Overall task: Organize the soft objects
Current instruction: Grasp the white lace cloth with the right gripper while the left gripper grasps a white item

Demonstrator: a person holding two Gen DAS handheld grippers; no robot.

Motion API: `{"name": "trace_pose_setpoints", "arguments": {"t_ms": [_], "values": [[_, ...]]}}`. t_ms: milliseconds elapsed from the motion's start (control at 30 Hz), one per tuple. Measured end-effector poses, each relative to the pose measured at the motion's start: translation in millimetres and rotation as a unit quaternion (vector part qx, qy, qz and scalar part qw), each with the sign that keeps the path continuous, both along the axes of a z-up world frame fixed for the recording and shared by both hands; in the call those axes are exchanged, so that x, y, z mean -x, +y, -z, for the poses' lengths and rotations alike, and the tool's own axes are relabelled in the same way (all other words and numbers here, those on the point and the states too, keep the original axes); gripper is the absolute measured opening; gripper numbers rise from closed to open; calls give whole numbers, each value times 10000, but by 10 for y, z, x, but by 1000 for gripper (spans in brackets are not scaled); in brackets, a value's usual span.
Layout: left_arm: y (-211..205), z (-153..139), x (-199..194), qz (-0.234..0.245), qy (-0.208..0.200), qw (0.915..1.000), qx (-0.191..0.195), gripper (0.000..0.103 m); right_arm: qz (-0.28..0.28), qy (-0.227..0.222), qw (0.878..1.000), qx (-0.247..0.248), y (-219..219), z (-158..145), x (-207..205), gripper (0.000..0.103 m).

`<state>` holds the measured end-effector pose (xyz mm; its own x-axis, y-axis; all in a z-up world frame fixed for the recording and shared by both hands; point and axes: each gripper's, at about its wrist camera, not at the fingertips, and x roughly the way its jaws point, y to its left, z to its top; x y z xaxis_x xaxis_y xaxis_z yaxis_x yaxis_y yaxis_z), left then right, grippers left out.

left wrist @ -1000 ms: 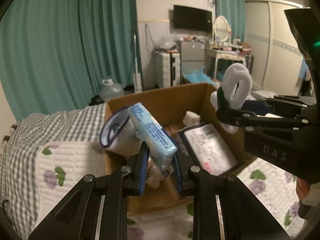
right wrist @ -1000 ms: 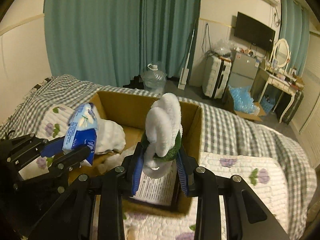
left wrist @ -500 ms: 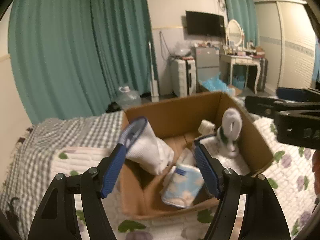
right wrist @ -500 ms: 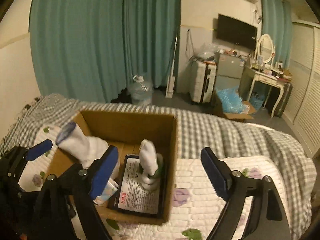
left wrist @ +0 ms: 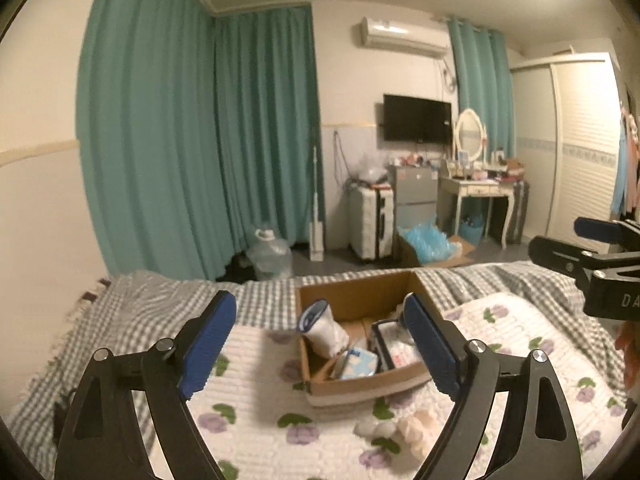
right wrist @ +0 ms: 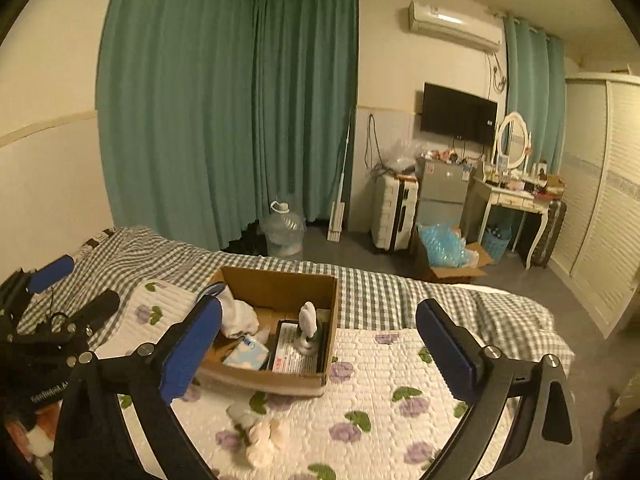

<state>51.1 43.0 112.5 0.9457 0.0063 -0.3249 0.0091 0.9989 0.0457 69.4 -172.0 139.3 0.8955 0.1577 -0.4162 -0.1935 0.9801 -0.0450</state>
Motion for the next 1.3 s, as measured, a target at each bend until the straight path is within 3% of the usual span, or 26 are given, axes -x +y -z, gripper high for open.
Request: {"name": "trace_pose_setpoints", "arguments": {"t_ms": [133, 267, 533, 733, 833, 933, 1000, 1033, 1100, 1167, 1300], "values": [[53, 40, 236, -43, 16, 10000, 14, 87, -49, -55, 9999, 117, 64, -15, 323, 101], [124, 238, 340, -173, 128, 9997, 131, 87, -148, 132, 9997, 175, 144, 186, 445, 101], [175, 905, 302, -225, 502, 9980, 295, 87, -276, 1064, 9939, 125, 351, 1207, 90, 100], [172, 1439, -34, -252, 1294, 9901, 473, 87, -363, 1493, 9869, 493, 478, 1969, -244, 100], [148, 1571, -184, -310, 1488, 9872, 474, 87, -499, 1775, 9815, 522, 492, 2191, -417, 98], [128, 1640, -312, -337, 1586, 9853, 537, 87, -649, 2077, 9748, 500, 521, 2426, -598, 85], [115, 1673, -384, -380, 1660, 9833, 634, 87, -721, 2278, 9700, 456, 517, 2556, -708, 62], [120, 1682, -411, -378, 1672, 9828, 684, 87, -767, 2392, 9671, 395, 511, 2610, -771, 56], [108, 1690, -456, -407, 1687, 9820, 750, 87, -917, 2546, 9624, 243, 494, 2675, -867, 31], [61, 1689, -512, -406, 1696, 9820, 728, 87, -1020, 2487, 9629, 220, 485, 2643, -890, 23], [-145, 1697, -643, -314, 1723, 9822, 676, 87, -953, 2219, 9704, 44, 319, 2435, -878, 22]]}}
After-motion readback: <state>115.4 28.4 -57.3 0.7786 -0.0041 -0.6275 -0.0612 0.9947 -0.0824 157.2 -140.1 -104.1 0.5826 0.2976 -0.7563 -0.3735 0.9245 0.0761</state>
